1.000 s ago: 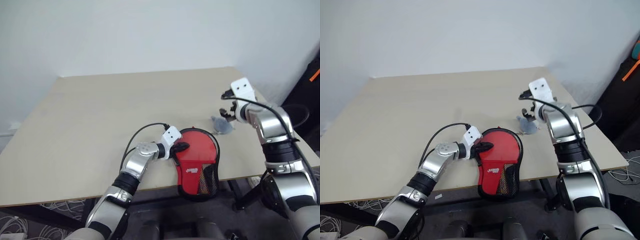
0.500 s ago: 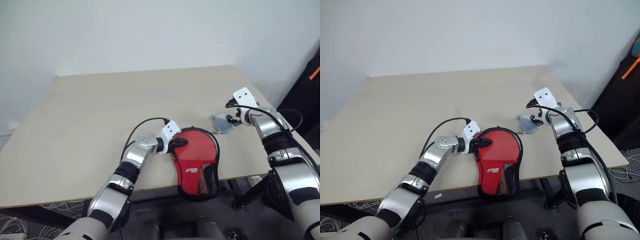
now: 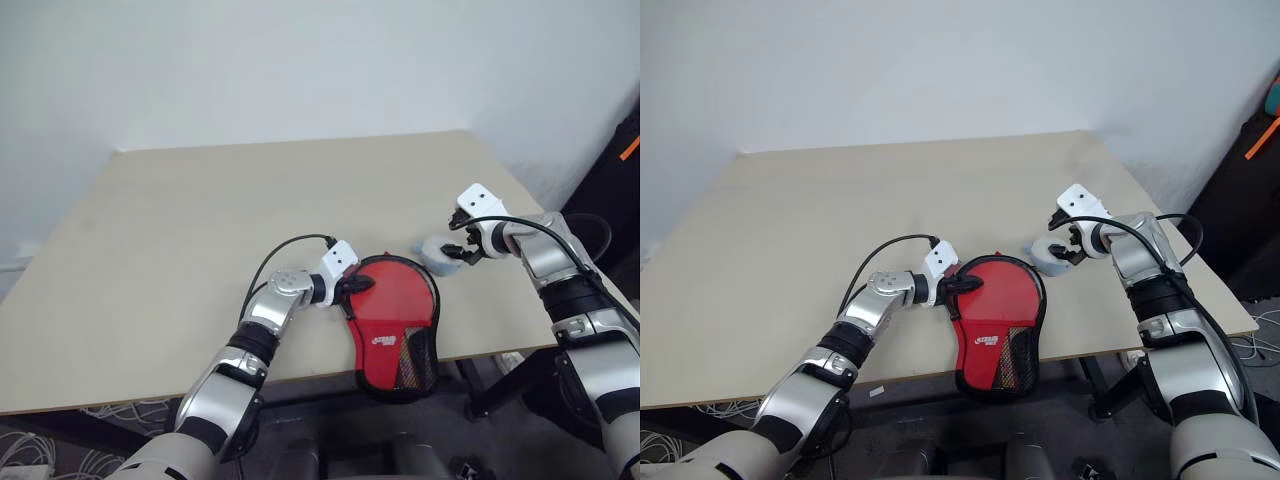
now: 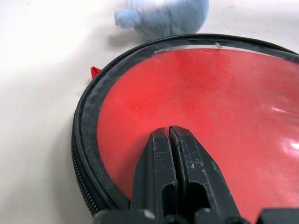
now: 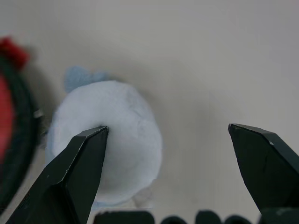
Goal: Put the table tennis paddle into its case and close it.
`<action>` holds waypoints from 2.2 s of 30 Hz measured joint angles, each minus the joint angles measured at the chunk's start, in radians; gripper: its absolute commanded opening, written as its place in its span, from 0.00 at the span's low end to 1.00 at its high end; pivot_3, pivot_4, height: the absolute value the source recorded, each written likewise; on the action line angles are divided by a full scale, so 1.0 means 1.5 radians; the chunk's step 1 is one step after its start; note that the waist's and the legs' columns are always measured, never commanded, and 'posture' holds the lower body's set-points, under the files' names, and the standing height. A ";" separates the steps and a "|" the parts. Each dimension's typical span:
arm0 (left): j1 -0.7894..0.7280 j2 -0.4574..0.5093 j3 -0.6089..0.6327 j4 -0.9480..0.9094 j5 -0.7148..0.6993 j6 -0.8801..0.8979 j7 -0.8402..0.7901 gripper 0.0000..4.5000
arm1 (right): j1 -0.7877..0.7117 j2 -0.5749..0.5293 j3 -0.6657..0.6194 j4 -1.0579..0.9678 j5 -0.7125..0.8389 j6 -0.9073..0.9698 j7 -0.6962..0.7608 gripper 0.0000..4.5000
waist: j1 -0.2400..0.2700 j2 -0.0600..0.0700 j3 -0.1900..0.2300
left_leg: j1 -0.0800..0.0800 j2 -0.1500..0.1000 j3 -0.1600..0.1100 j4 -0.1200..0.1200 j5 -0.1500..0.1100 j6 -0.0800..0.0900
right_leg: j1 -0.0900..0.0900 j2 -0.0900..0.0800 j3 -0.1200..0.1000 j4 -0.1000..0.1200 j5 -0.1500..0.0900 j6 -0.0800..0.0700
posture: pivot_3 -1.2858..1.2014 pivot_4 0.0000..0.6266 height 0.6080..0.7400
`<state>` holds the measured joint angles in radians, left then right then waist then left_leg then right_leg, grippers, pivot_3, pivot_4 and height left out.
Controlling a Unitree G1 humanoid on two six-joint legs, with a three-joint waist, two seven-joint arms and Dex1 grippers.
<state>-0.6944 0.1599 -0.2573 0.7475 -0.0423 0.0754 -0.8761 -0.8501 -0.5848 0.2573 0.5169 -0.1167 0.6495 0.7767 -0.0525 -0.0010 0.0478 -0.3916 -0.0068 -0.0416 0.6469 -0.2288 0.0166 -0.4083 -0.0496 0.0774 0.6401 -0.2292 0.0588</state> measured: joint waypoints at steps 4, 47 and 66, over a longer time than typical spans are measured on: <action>0.000 -0.007 -0.001 0.000 -0.001 0.000 -0.031 0.00 | 0.001 0.000 0.008 -0.004 0.000 0.000 0.029 0.99 | 0.000 0.000 0.000 | 0.000 0.000 0.000 0.000 0.000 0.000 | 0.000 0.000 0.000 0.000 0.000 0.000 | 0.52 0.00 1.00; -0.015 -0.040 0.005 0.123 -0.001 -0.131 -0.134 0.00 | -0.108 0.042 0.014 0.327 -0.035 -0.177 0.063 0.01 | 0.005 0.000 -0.001 | 0.009 -0.001 -0.001 0.003 -0.002 0.003 | 0.012 -0.001 -0.001 -0.001 -0.001 0.002 | 0.52 0.00 1.00; -0.019 -0.061 0.003 0.126 0.014 -0.126 -0.150 0.00 | 0.099 -0.157 -0.014 -0.033 0.009 -0.104 0.208 0.01 | 0.031 0.000 -0.001 | 0.007 -0.003 -0.001 0.007 -0.004 0.005 | 0.011 -0.003 -0.001 -0.001 -0.003 0.003 | 0.52 0.00 1.00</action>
<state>-0.7232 0.0677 -0.2533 0.9363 -0.0208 -0.1139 -1.1013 -0.7016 -0.8203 0.2366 0.4677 -0.1033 0.4938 1.0893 -0.0058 -0.0005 0.0460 -0.3817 -0.0116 -0.0432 0.6575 -0.2349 0.0243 -0.3911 -0.0534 0.0764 0.6389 -0.2330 0.0637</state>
